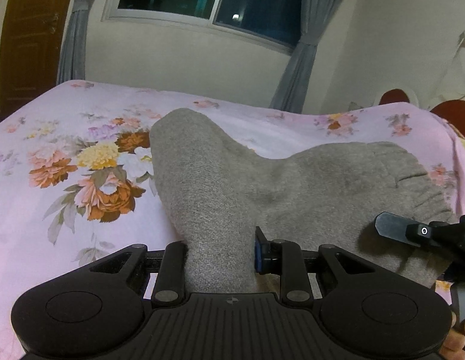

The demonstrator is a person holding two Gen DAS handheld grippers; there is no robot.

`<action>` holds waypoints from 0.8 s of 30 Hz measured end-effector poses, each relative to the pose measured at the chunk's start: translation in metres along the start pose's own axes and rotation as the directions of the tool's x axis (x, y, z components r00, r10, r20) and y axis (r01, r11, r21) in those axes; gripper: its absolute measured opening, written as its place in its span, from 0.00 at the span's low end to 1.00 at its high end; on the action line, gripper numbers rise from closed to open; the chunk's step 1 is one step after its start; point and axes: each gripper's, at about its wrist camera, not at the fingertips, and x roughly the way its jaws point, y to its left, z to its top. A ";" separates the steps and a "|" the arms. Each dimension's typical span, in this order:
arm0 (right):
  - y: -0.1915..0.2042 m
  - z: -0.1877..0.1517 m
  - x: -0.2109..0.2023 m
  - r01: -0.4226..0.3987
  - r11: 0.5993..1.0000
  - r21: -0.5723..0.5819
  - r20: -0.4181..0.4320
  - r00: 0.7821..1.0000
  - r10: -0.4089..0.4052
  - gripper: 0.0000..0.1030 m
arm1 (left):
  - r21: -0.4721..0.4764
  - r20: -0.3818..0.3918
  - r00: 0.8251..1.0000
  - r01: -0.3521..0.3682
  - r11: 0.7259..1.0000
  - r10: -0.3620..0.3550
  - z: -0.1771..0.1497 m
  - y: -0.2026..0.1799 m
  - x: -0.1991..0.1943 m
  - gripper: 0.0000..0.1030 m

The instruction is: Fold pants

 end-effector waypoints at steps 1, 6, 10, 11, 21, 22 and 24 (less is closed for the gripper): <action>-0.003 0.001 0.003 0.004 1.000 0.002 -0.002 1.000 -0.004 0.52 | -0.001 -0.004 1.000 -0.004 1.000 0.004 0.001 0.000 0.007 0.25; -0.027 0.005 0.025 0.027 0.999 0.024 -0.018 0.999 -0.026 0.52 | -0.006 -0.033 0.999 -0.032 0.999 0.032 -0.004 0.007 0.047 0.25; -0.050 0.002 0.045 0.063 0.997 0.043 -0.043 0.997 -0.061 0.53 | 0.009 -0.072 0.996 -0.054 0.998 0.055 -0.013 0.013 0.076 0.25; -0.056 0.000 0.048 0.073 0.996 0.051 -0.050 0.996 -0.071 0.53 | 0.010 -0.087 0.995 -0.057 0.998 0.058 -0.016 0.015 0.081 0.25; -0.094 -0.022 0.054 0.273 0.960 0.062 -0.100 0.959 -0.266 0.64 | 0.071 -0.167 0.976 -0.129 0.989 0.139 -0.053 0.032 0.109 0.49; -0.093 -0.022 0.055 0.287 0.957 0.050 -0.106 0.954 -0.281 0.64 | 0.068 -0.169 0.975 -0.135 0.988 0.145 -0.054 0.033 0.109 0.53; -0.088 -0.022 0.055 0.318 0.948 0.023 -0.118 0.942 -0.313 0.65 | 0.054 -0.176 0.972 -0.148 0.988 0.155 -0.054 0.037 0.108 0.56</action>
